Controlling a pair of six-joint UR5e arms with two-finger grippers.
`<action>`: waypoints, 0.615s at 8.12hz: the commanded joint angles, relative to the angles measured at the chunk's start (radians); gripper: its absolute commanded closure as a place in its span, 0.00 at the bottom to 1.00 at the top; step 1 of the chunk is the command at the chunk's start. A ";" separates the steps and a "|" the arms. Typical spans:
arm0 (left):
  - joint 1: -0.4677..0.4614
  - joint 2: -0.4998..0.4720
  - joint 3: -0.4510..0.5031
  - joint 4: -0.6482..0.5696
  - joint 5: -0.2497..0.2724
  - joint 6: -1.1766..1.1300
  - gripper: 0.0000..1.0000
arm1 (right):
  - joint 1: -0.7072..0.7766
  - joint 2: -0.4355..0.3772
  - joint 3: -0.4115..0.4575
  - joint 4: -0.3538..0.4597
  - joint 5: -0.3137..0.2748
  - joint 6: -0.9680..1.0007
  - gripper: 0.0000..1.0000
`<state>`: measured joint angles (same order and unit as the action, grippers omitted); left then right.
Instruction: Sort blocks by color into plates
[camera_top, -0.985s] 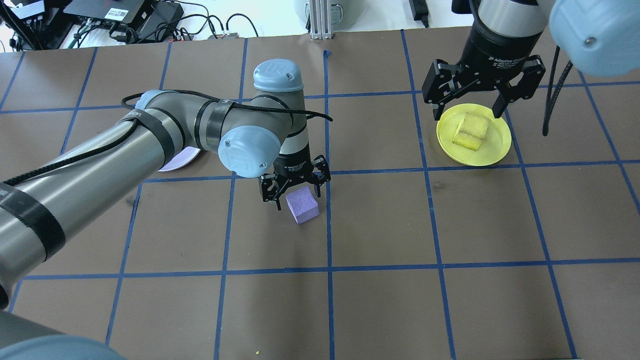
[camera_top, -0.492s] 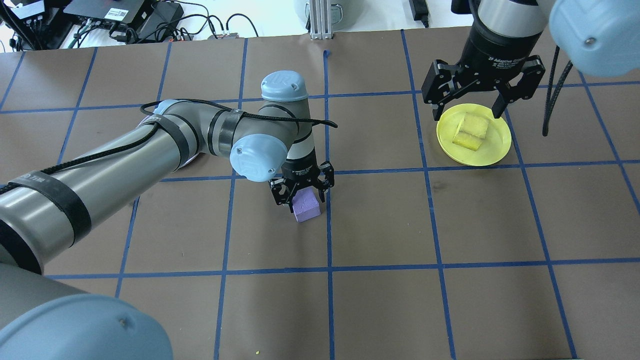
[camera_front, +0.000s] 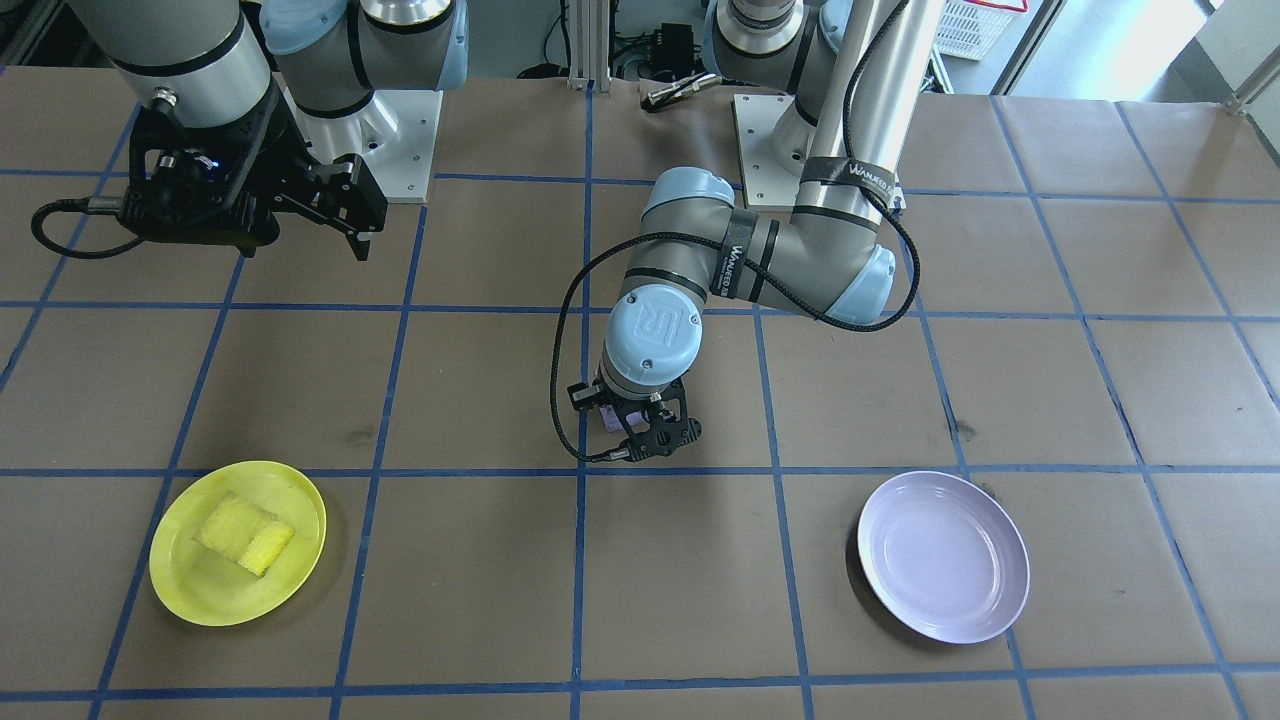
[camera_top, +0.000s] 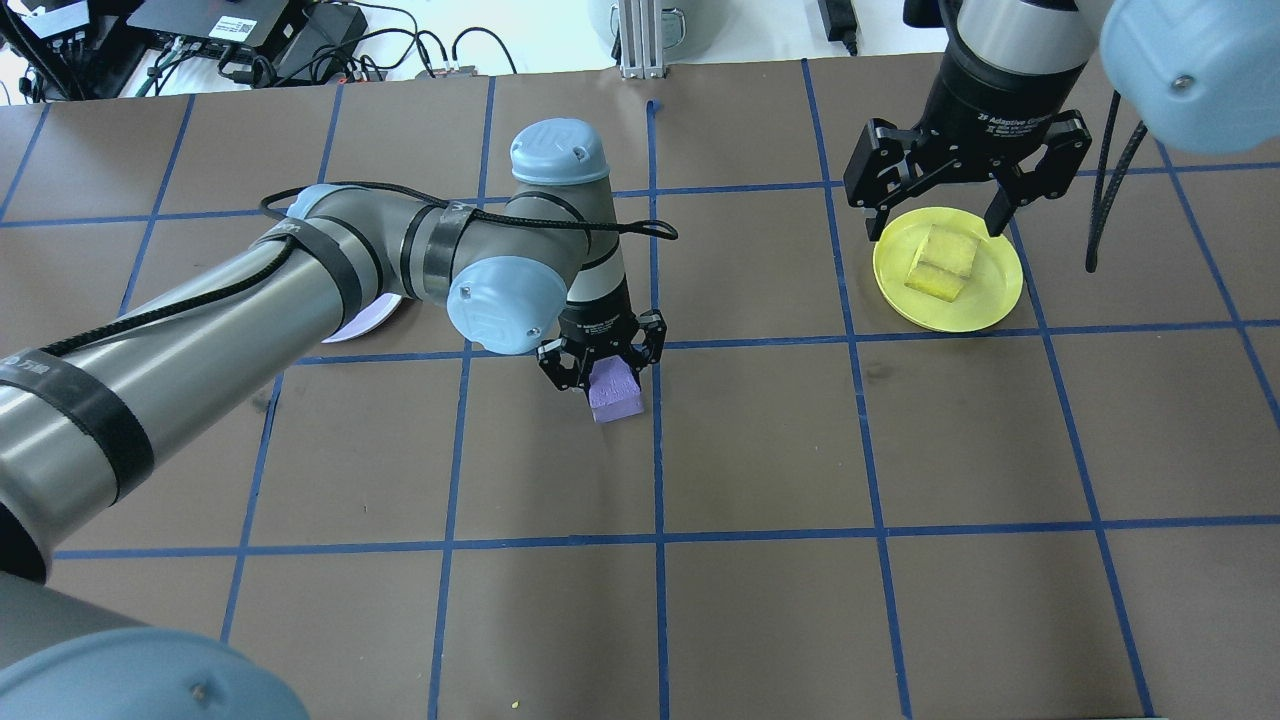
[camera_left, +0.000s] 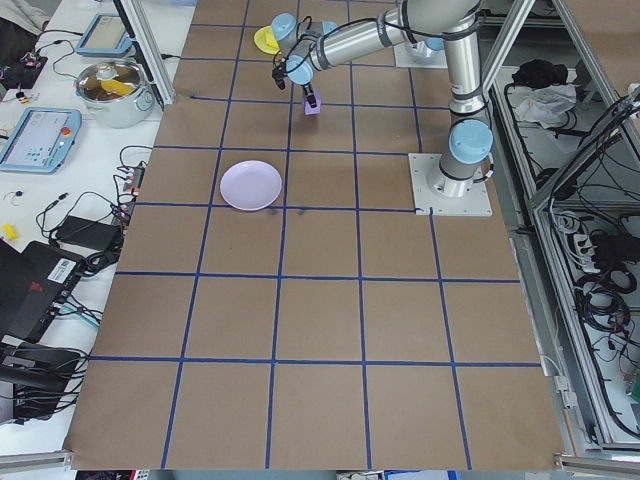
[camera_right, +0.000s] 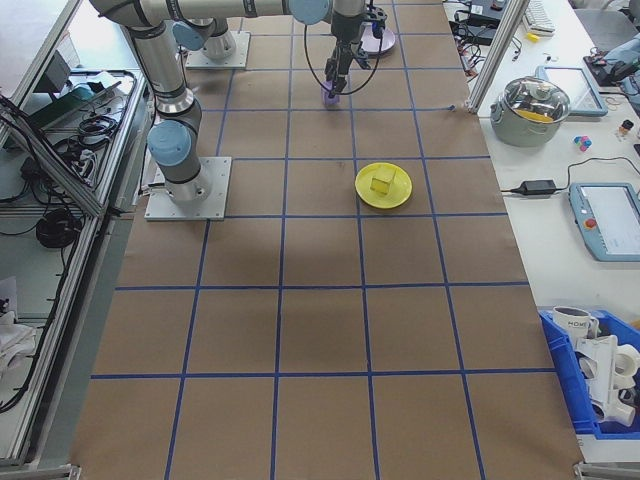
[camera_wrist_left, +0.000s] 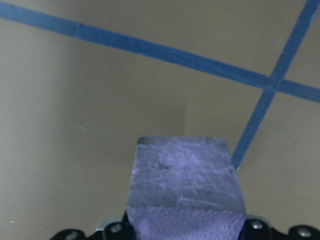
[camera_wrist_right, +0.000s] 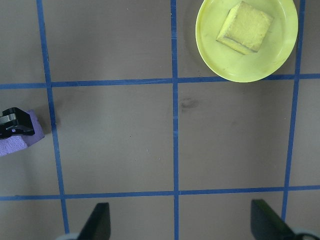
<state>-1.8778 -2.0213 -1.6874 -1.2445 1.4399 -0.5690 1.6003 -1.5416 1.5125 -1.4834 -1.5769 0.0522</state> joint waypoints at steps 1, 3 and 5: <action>0.029 0.105 0.023 -0.021 0.004 0.060 1.00 | 0.001 0.000 0.000 0.000 0.000 0.000 0.00; 0.119 0.165 0.069 -0.087 0.069 0.386 1.00 | 0.000 0.000 0.000 0.000 0.000 0.000 0.00; 0.256 0.197 0.078 -0.092 0.108 0.597 1.00 | 0.000 0.000 0.000 0.000 0.000 0.000 0.00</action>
<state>-1.7418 -1.8560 -1.6225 -1.3240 1.5113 -0.1843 1.6001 -1.5416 1.5125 -1.4834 -1.5769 0.0521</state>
